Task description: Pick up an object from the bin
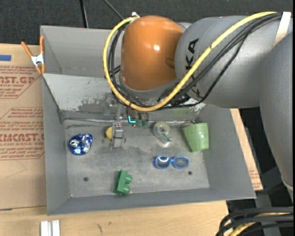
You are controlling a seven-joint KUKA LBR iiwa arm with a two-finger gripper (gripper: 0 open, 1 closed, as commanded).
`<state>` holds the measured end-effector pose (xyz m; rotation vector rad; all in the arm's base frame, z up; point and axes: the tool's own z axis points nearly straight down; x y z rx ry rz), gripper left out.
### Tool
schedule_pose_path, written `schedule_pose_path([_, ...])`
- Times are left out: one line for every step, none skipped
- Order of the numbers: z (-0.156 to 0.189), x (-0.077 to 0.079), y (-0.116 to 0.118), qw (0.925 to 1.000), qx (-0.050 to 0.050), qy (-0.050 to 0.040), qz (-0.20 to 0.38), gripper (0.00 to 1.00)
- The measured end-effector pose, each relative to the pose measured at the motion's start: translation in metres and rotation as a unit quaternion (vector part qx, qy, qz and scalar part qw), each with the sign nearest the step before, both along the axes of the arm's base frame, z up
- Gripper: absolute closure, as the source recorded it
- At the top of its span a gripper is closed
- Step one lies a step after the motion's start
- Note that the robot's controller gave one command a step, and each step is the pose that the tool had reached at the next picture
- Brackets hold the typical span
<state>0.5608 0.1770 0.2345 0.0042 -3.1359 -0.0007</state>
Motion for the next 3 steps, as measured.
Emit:
schedule_pose_path([-0.122,-0.014,0.026,0.9985,-0.001,0.0009,-0.055,0.00])
schedule_pose_path([-0.167,0.028,0.058,0.9953,0.001,-0.0030,-0.097,0.00])
schedule_pose_path([-0.165,0.028,0.057,0.9953,0.001,-0.0031,-0.097,1.00])
